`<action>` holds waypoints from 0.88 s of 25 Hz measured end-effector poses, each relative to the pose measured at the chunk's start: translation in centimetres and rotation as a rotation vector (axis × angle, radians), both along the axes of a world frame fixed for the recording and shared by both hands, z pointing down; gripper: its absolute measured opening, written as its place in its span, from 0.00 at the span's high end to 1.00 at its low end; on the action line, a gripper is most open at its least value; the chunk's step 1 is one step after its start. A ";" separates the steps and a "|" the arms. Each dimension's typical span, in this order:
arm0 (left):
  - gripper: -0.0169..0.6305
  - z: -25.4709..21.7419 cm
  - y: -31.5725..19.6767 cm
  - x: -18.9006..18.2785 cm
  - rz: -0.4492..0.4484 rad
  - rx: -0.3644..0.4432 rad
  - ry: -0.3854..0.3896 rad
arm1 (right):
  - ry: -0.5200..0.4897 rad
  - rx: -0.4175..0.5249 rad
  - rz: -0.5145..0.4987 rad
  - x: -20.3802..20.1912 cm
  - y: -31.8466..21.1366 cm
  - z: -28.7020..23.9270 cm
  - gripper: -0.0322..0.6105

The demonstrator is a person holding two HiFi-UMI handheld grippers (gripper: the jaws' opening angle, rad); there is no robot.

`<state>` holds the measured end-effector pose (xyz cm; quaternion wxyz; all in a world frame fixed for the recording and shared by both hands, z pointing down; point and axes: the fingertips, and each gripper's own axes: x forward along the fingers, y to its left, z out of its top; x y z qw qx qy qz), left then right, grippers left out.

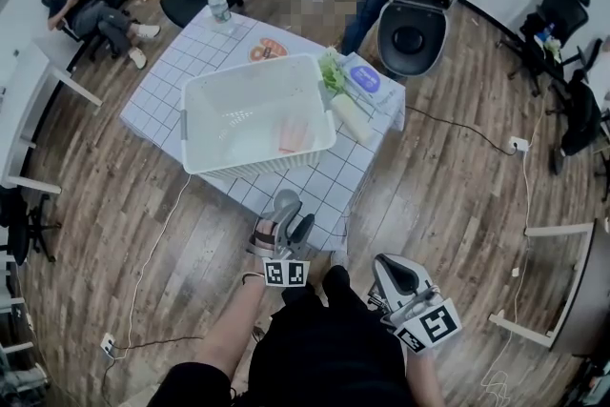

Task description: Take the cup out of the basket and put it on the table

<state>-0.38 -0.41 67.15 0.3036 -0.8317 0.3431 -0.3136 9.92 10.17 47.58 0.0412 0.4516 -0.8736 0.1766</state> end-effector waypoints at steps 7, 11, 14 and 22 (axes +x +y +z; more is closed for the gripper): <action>0.59 -4.3 0.9 -0.5 -0.020 0.027 0.087 | -0.013 0.020 -0.007 -0.1 -0.1 -0.3 0.91; 0.66 -9.3 1.5 -1.3 -0.044 0.072 0.164 | -0.026 0.035 -0.023 -0.4 -0.4 -0.5 0.91; 0.75 -13.4 2.6 -1.9 -0.068 0.109 0.231 | -0.036 0.048 -0.043 -0.8 -0.6 -0.7 0.91; 0.96 -20.1 5.2 -4.3 -0.152 0.049 0.418 | -0.053 0.082 -0.130 -2.6 -1.8 -1.6 0.91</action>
